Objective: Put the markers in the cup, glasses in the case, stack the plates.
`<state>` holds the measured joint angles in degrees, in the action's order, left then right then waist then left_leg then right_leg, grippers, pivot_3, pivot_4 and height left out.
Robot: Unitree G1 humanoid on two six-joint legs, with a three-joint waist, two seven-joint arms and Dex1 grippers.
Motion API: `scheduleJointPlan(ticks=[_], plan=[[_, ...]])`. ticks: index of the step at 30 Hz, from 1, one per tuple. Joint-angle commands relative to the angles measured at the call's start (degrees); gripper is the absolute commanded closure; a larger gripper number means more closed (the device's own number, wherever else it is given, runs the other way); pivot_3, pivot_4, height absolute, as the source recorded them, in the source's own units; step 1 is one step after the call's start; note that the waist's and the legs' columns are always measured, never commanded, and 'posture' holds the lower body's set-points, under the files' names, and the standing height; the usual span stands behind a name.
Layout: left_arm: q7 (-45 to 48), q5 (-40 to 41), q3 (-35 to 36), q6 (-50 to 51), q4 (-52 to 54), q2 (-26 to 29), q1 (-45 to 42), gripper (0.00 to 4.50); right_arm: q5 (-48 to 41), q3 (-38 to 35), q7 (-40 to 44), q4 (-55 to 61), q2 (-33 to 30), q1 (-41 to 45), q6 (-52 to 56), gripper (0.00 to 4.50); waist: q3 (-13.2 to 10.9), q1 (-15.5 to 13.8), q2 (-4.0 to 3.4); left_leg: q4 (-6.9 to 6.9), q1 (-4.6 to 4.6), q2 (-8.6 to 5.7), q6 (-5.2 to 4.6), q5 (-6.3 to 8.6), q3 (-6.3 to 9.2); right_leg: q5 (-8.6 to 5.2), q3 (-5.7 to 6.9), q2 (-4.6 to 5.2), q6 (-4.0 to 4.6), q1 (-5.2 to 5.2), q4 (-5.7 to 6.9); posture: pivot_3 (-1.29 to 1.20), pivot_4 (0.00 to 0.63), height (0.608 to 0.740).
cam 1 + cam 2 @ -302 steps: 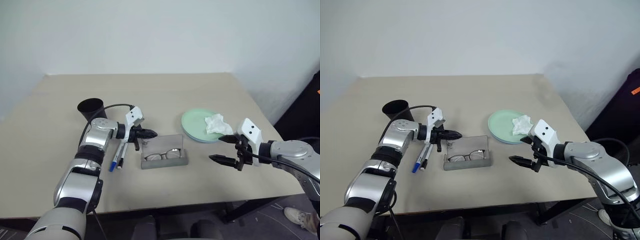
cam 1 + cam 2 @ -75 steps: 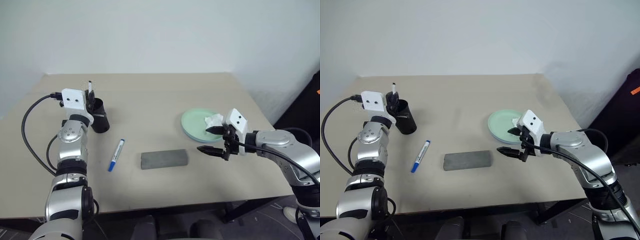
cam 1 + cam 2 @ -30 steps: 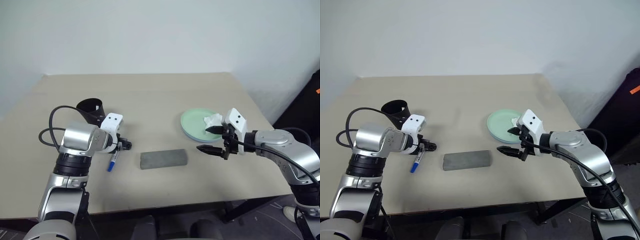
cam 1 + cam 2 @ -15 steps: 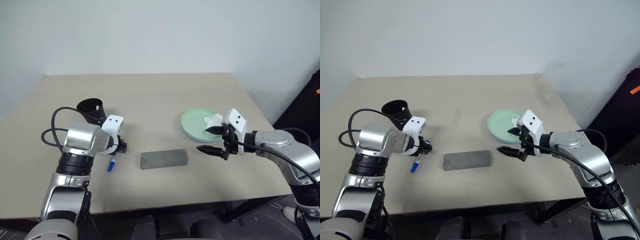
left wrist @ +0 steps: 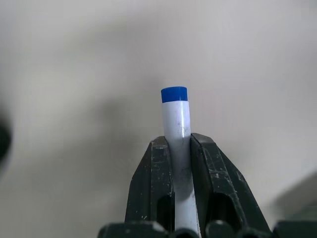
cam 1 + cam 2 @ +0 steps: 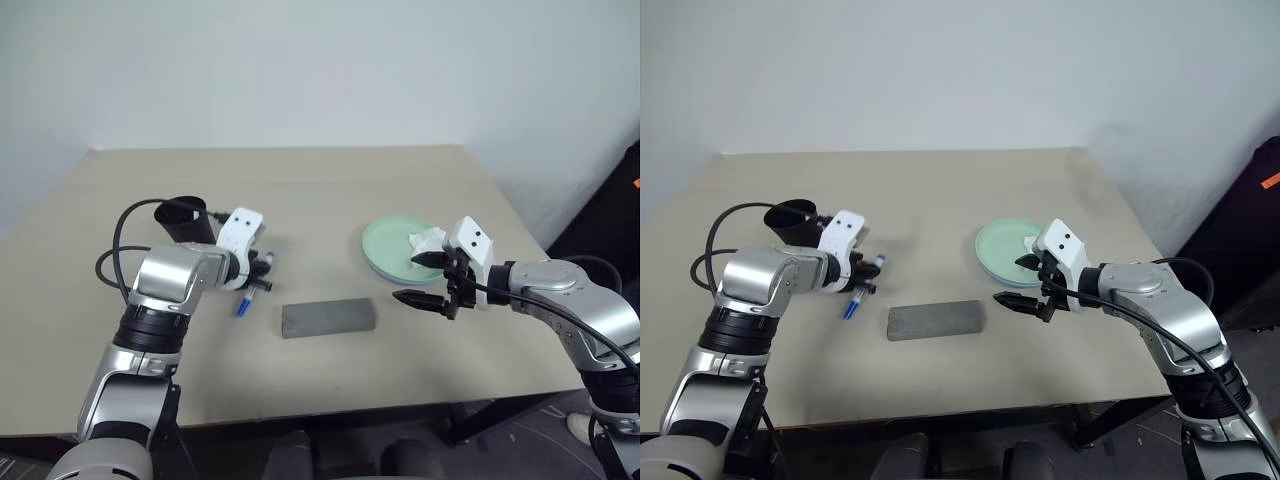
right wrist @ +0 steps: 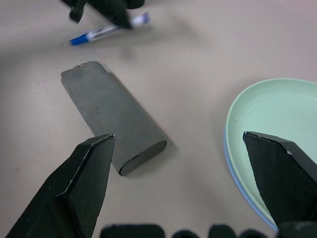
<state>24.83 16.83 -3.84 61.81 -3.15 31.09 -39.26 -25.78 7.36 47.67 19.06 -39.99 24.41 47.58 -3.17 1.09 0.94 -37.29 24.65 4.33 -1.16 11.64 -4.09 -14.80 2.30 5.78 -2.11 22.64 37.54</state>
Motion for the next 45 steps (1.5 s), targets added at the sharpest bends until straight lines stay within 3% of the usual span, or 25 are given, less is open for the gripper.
scheduleJointPlan(ticks=[1,4,8,14,26,45], plan=[[2.4,0.0,5.8,-18.2,-0.7,-1.3,-3.8,4.39,-0.3,-1.2,-0.4,1.7,0.0,1.0,-0.3,0.00,0.0,0.0,0.01,0.00,0.01,0.00,0.00,0.00,-0.01,0.01,0.00,-0.01,0.01,-0.01,-0.01,0.00,0.000,0.740],[-1.3,-2.3,9.1,-30.5,-5.3,-3.1,-5.9,4.39,-0.3,-1.2,-0.4,1.7,0.1,1.0,-0.2,0.00,0.0,0.0,-0.01,0.00,0.03,-0.01,-0.01,-0.01,-0.04,0.07,-0.03,-0.03,-0.08,-0.11,-0.03,0.00,0.000,0.740],[-13.2,-7.5,14.2,-50.5,-14.9,-5.6,-9.9,4.39,-0.4,-1.2,-0.6,1.8,0.3,0.9,-0.1,0.00,0.0,0.0,0.00,-0.01,0.02,-0.01,-0.05,-0.03,-0.05,0.06,-0.06,-0.08,-0.13,-0.15,-0.02,0.00,0.000,0.740],[-16.3,-10.7,16.0,-63.3,-23.5,-4.2,-10.5,4.39,-0.4,-1.4,-0.6,2.0,0.2,0.6,0.1,0.00,0.0,-0.1,0.02,-0.06,0.02,-0.01,-0.07,-0.04,-0.05,0.06,-0.05,-0.09,-0.18,-0.19,-0.01,0.00,0.000,0.740],[-16.7,-11.9,17.9,-69.8,-28.5,-0.6,-4.3,4.39,-0.5,-1.4,-0.3,2.1,0.0,0.6,0.5,0.00,0.0,0.0,0.05,-0.08,0.02,-0.01,-0.05,-0.03,-0.04,0.07,-0.03,-0.08,-0.20,-0.16,0.01,0.00,0.000,0.740],[-16.4,-11.7,18.3,-77.4,-36.2,-3.0,-1.2,4.39,-0.5,-1.1,0.2,1.6,0.3,1.5,0.5,0.00,0.0,0.0,0.07,-0.10,0.02,-0.01,-0.05,-0.03,-0.04,0.08,-0.01,-0.07,-0.20,-0.13,0.01,0.00,0.000,0.740]])
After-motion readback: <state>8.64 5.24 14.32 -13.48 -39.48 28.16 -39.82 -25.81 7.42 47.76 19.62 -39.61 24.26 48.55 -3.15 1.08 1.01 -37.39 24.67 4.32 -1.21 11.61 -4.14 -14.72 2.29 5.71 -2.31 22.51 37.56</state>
